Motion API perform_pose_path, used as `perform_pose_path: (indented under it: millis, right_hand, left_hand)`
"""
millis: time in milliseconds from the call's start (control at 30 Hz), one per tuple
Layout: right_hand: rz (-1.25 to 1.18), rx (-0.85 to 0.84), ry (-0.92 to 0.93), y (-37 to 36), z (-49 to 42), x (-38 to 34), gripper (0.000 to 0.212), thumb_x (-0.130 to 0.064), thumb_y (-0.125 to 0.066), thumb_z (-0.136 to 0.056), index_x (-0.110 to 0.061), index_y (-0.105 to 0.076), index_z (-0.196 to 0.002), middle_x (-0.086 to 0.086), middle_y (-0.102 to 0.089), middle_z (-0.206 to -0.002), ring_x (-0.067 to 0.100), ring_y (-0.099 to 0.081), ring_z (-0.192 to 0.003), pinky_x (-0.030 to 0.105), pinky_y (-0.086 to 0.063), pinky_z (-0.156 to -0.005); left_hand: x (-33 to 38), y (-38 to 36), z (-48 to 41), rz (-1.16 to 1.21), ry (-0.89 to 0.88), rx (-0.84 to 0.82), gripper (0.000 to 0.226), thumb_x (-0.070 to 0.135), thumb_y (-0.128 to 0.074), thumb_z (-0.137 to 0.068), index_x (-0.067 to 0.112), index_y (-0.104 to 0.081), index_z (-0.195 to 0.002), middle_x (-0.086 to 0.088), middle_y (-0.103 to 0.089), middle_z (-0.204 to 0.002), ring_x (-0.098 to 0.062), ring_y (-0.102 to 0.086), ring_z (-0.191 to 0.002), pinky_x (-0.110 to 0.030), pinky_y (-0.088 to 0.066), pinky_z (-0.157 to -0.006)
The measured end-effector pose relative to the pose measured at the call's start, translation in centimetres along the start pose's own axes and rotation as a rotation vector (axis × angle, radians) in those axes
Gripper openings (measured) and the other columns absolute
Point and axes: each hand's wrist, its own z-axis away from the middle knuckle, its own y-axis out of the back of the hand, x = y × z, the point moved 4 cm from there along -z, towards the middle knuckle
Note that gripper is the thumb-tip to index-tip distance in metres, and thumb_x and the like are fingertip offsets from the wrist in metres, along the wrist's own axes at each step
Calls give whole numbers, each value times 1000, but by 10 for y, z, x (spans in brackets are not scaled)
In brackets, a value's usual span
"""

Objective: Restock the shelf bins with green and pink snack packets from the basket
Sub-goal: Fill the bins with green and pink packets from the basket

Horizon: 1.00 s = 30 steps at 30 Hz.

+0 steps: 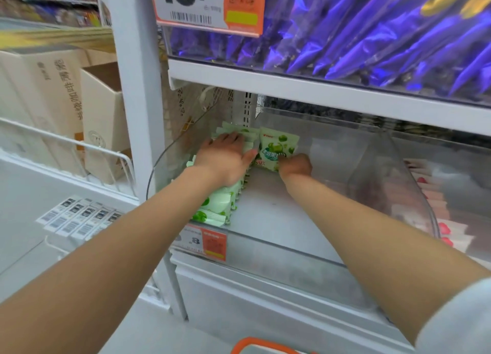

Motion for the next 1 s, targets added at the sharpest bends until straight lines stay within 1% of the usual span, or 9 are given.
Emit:
perform_pose_path:
  millis: [167,400,533,667,733,833,900,933,1000]
  right_hand:
    - [6,0,44,-1,-2,1,23,-29,-58,-95,-6,-58,-93,19,-65,-116,33,-62,-107,28,-41,-73]
    - [113,-16,110,-5,6,-3,32,-35,-60,-94,-3,-60,-96,19,-65,-114,33,-61,-108,31,-46,-78]
    - [179,-33,128,1,12,-3,41,-39,-61,-93,-13,-41,-68,12,-58,-93,32,-63,-105,30,-41,-70]
    - [254,-77,120,15,23,-3,31,-37,-63,-92,-7,-55,-94,16,-64,-116,33,-61,-109,33,-48,-79]
    - [274,-103,105,27,31,-4,29,-35,-64,-91,-7,-59,-94,16,-65,-114,33,-63,-106,32,-47,-75]
    - [354,-148,176,47,58,-7,28,-36,-63,-91,-8,-58,-84,14,-63,-96,32,-63,-95,28,-43,-68]
    - [418,-146,299,64,85,-9,29,-33,-62,-91,-6,-63,-101,16,-65,-104,33,-62,-101,31,-48,-76]
    - [438,-140,355,75,102,-10,31,-32,-61,-91,-6,-64,-108,16,-66,-111,33,-62,-106,33,-49,-82]
    - [430,-119,466,96,136,-13,28,-31,-62,-91,-9,-66,-108,12,-68,-111,31,-62,-106,34,-50,-85]
  left_hand:
    - [0,-1,-1,-11,4,-11,64,51,-17,-103,12,-20,-154,-4,-15,-163,-21,-16,-149,-43,-17,-118]
    - [-1,-1,-1,-5,9,-13,63,51,-17,-103,13,-20,-154,-3,-15,-163,-20,-15,-149,-43,-16,-119]
    - [0,-1,-1,16,3,-17,64,51,-17,-103,13,-20,-154,-3,-14,-163,-20,-14,-149,-43,-14,-119]
    - [2,5,2,30,4,-41,63,51,-17,-103,13,-22,-153,-4,-16,-163,-21,-17,-149,-45,-16,-119]
    - [4,10,6,36,14,-51,61,51,-18,-103,15,-28,-151,-5,-22,-161,-23,-21,-147,-47,-17,-118]
    - [15,25,28,69,48,0,51,48,-27,-103,15,-49,-134,-9,-48,-143,-28,-43,-133,-48,-27,-110]
    - [31,38,50,91,33,105,34,41,-38,-101,13,-58,-106,-13,-63,-116,-32,-57,-112,-42,-41,-98]
    - [40,44,64,128,10,166,27,36,-44,-100,14,-60,-98,-12,-66,-107,-32,-60,-104,-40,-47,-89]
    - [58,51,95,234,-2,245,17,30,-51,-95,18,-63,-95,-6,-67,-99,-30,-61,-96,-37,-49,-75]
